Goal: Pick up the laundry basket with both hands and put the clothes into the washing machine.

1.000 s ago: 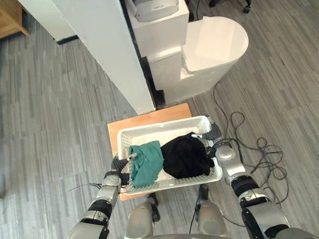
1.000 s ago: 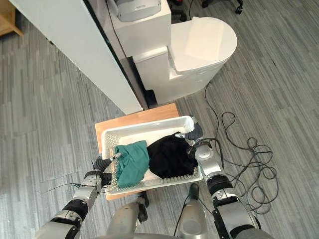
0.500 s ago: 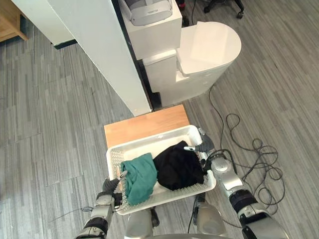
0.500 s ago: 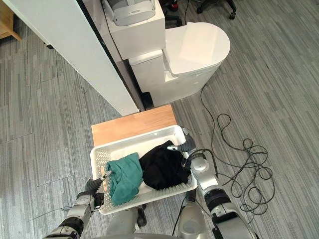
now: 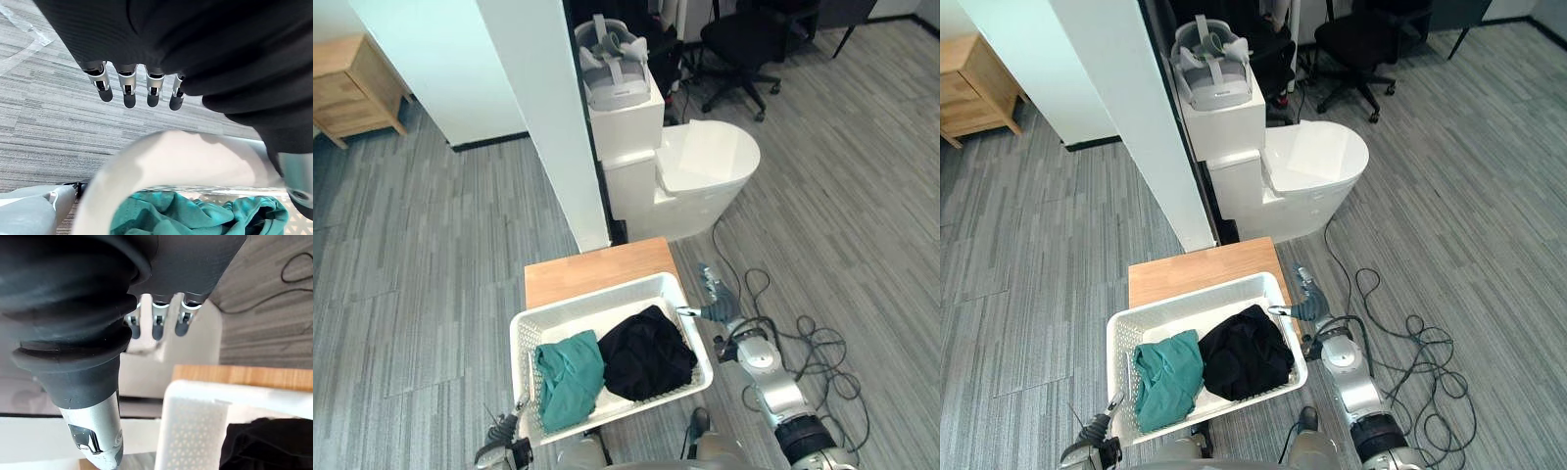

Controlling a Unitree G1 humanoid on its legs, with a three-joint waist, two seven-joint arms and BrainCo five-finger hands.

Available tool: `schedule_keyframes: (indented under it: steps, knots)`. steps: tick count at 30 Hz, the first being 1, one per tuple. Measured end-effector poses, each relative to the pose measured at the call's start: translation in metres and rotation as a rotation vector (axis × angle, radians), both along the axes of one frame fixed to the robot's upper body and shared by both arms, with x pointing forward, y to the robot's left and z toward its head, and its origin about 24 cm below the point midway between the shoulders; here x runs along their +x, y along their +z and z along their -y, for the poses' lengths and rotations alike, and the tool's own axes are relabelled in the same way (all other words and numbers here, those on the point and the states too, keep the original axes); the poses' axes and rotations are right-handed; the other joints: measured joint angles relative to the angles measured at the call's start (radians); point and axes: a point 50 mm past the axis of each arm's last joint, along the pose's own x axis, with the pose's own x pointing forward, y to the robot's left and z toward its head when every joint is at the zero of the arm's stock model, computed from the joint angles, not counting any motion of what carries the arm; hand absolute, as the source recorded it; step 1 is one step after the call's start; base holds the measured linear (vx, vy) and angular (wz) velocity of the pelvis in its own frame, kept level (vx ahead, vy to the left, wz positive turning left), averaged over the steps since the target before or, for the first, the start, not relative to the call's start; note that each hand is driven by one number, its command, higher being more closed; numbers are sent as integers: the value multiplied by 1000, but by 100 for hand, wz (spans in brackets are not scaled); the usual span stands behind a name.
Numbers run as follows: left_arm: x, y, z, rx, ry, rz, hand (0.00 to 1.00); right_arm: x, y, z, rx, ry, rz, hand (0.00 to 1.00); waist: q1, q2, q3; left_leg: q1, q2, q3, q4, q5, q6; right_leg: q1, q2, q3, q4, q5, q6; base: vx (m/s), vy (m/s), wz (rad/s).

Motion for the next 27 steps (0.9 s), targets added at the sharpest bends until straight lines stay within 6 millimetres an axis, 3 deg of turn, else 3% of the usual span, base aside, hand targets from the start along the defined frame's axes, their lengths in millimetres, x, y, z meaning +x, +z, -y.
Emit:
schedule_keyframes:
  steps: [10,17,21,27]
  knots:
    - [-17,-4,0,-8,12,-45,0,-16,-11,16,6,-65,-44,0,-1,0,-46,19,-18,1,0,-6,10,33,-5,25,-40,33,5,34,12,-1]
    - [-22,-7,5,-34,-9,-66,0,-26,-40,33,-20,-131,-181,0,-1,5,-51,44,-26,0,0,-2,15,69,-6,23,-64,33,6,82,-12,-2]
    - [-7,-5,11,-28,-92,-47,0,-29,-51,37,-26,-146,-233,0,-3,6,-53,49,-27,-5,0,-1,15,82,-6,7,-71,33,6,10,-7,5]
    - [36,12,18,57,-305,78,0,-32,-60,48,-25,-199,-282,0,-4,7,-59,51,-28,-27,0,-2,15,93,-6,-10,-71,33,6,-43,3,8]
